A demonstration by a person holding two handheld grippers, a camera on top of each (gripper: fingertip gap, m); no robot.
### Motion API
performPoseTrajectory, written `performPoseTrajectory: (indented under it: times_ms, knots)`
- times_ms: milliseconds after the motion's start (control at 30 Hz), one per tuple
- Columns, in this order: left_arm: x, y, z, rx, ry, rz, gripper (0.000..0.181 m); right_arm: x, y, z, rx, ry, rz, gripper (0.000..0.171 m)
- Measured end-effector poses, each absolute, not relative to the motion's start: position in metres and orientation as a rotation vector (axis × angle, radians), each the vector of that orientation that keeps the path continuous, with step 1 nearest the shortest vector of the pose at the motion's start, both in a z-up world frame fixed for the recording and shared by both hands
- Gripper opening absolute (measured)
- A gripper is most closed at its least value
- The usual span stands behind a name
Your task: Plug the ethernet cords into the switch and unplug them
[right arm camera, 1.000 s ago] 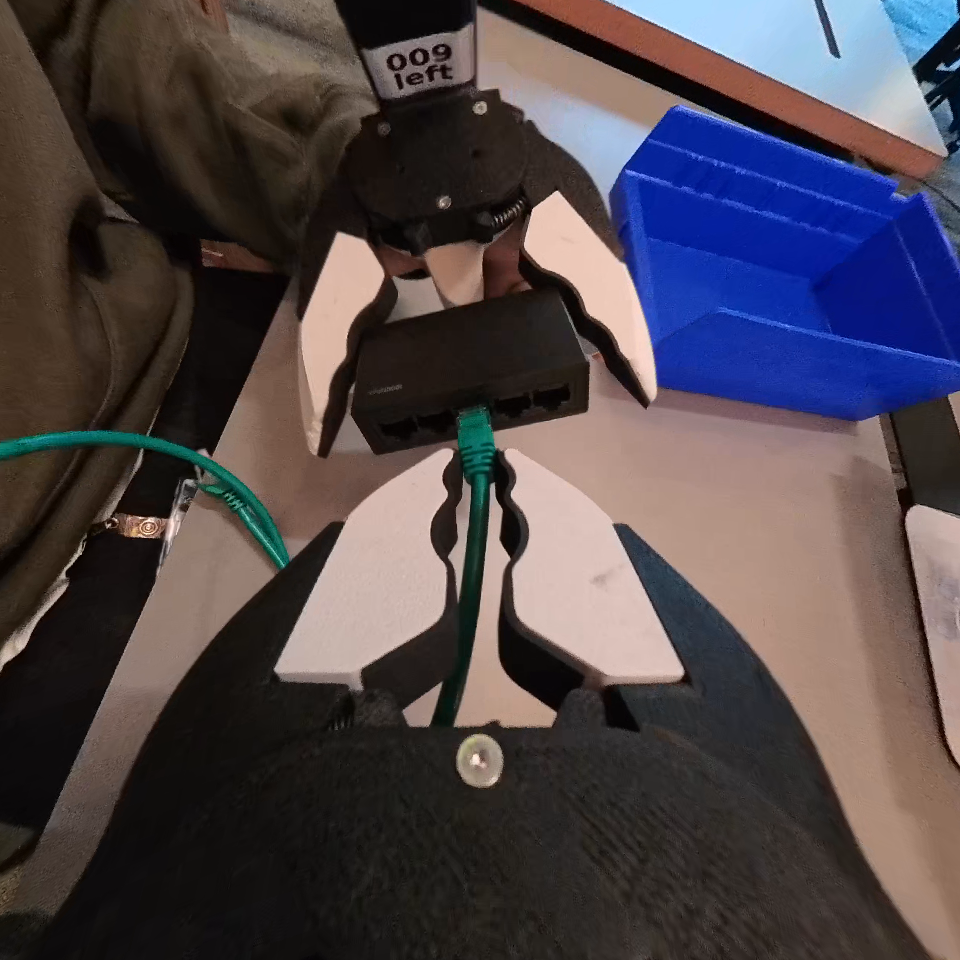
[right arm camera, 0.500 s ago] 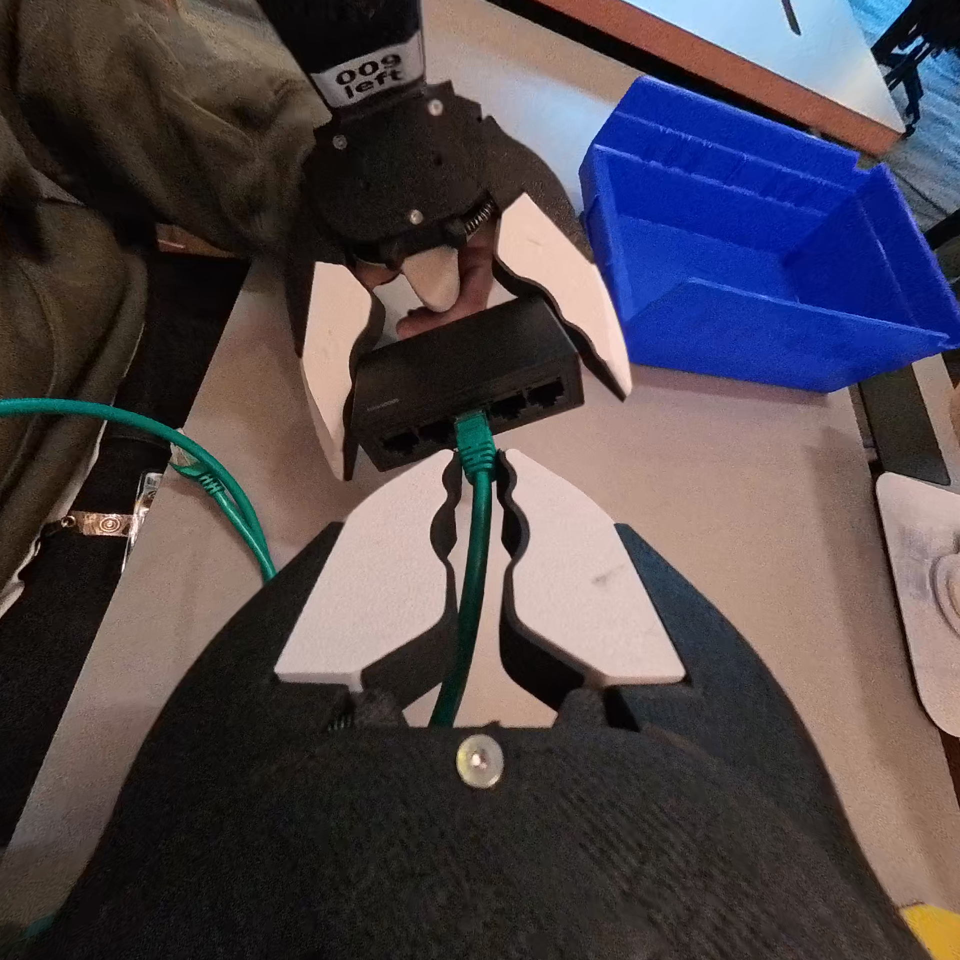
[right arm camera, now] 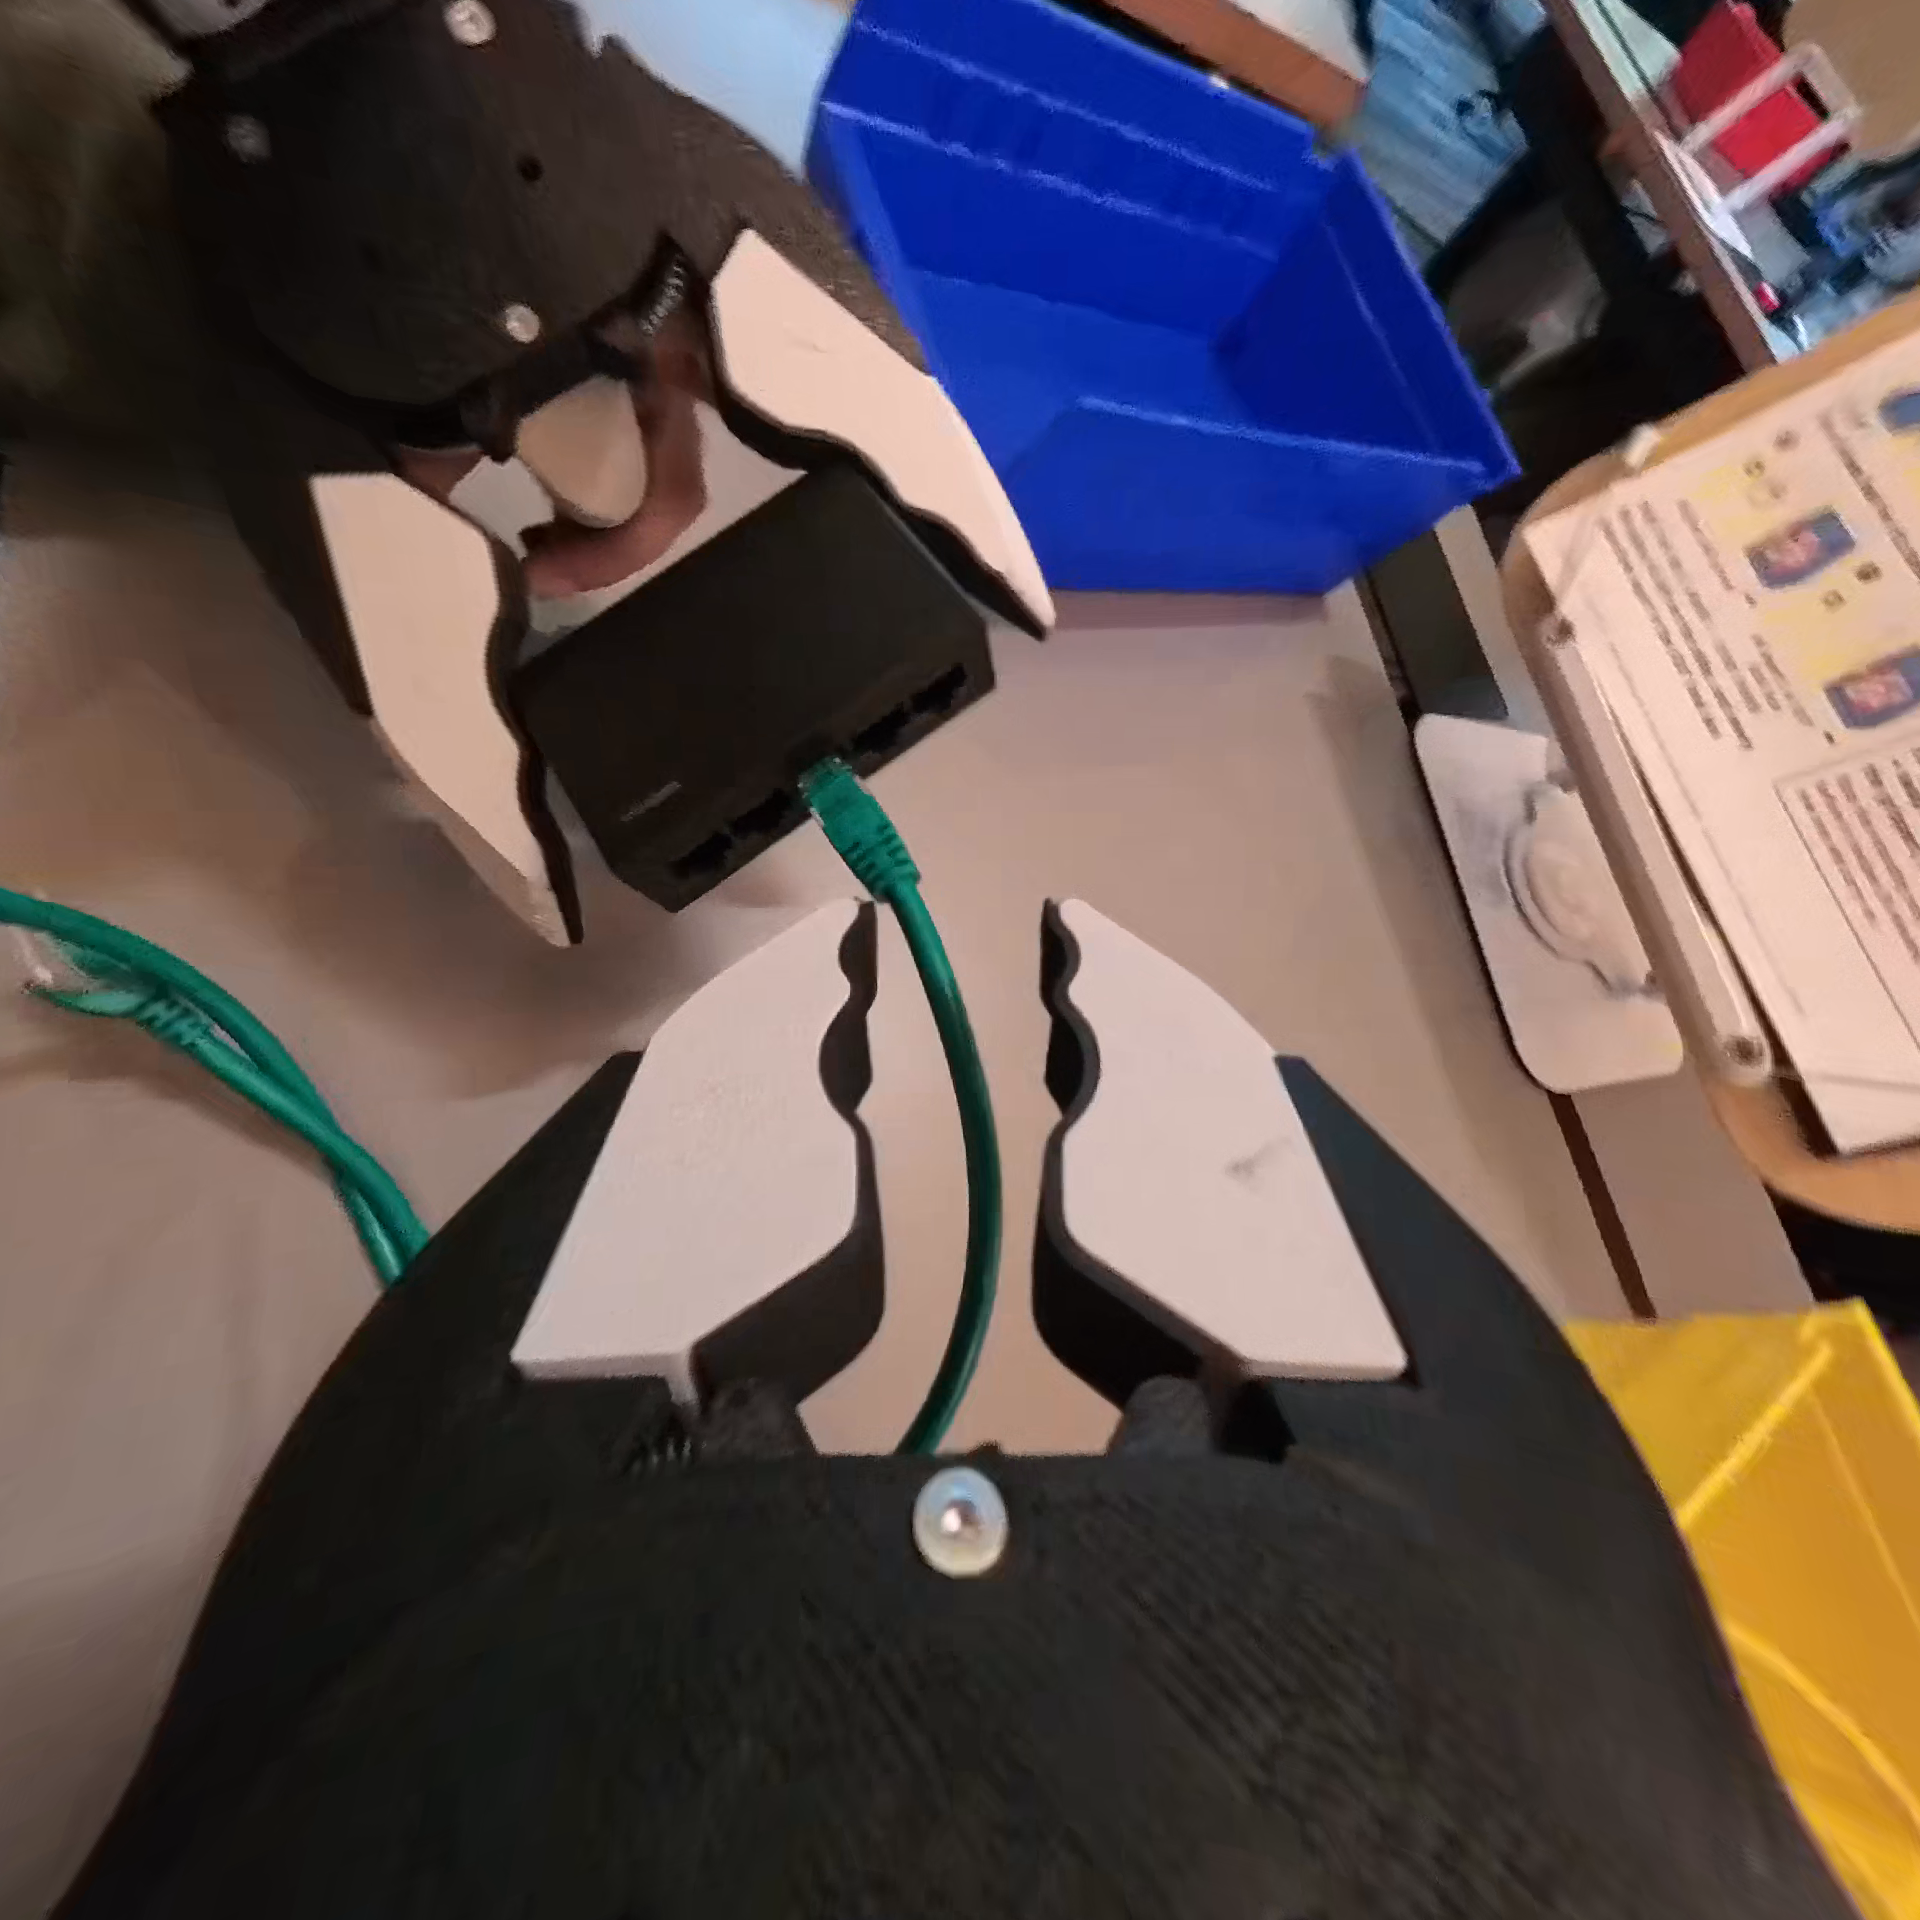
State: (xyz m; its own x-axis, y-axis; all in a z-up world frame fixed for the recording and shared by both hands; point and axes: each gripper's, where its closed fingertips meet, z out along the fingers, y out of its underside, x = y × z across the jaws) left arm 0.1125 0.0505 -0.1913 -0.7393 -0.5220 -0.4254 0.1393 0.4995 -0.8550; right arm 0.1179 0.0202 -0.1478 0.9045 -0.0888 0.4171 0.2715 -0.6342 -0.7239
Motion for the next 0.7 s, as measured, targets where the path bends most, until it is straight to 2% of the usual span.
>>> performPoseTrajectory:
  times_ms: [33, 100, 200, 267, 333, 367, 433, 500, 567, 600, 700]
  knots:
    - [0.113, 0.052, -0.191, -0.305, 2.070, -1.248, 0.128, 0.120, 0.014, -0.142, -2.194, -0.022, -0.549, 0.032]
    - [0.114, 0.054, -0.186, -0.296, 2.040, -1.227, 0.128, 0.121, 0.002, -0.130, -2.115, 0.268, -0.524, 0.036]
    - [0.117, 0.059, -0.173, -0.281, 1.974, -1.187, 0.127, 0.101, 0.006, -0.122, -1.770, 0.653, -0.180, 0.033]
    - [0.116, 0.060, -0.165, -0.263, 1.937, -1.173, 0.127, 0.088, 0.014, -0.131, -1.584, 0.721, -0.002, 0.029]
    - [0.113, 0.058, -0.157, -0.243, 1.906, -1.176, 0.127, 0.092, 0.018, -0.142, -1.414, 0.812, 0.085, 0.038]
    - [0.112, 0.056, -0.156, -0.233, 1.905, -1.176, 0.127, 0.095, 0.019, -0.143, -1.315, 0.866, 0.152, 0.033]
    - [0.109, 0.052, -0.154, -0.220, 1.898, -1.178, 0.127, 0.093, 0.027, -0.135, -1.128, 0.864, 0.337, 0.035]
    - [0.106, 0.047, -0.155, -0.209, 1.901, -1.200, 0.127, 0.090, 0.035, -0.133, -1.061, 0.847, 0.473, 0.024]
    - [0.105, 0.043, -0.157, -0.207, 1.914, -1.222, 0.127, 0.091, 0.041, -0.142, -1.062, 0.879, 0.507, 0.025]
    - [0.104, 0.041, -0.159, -0.214, 1.924, -1.229, 0.127, 0.091, 0.040, -0.139, -1.027, 0.870, 0.511, 0.019]
    - [0.106, 0.040, -0.165, -0.231, 1.939, -1.252, 0.127, 0.094, 0.037, -0.142, -0.961, 0.896, 0.523, 0.016]
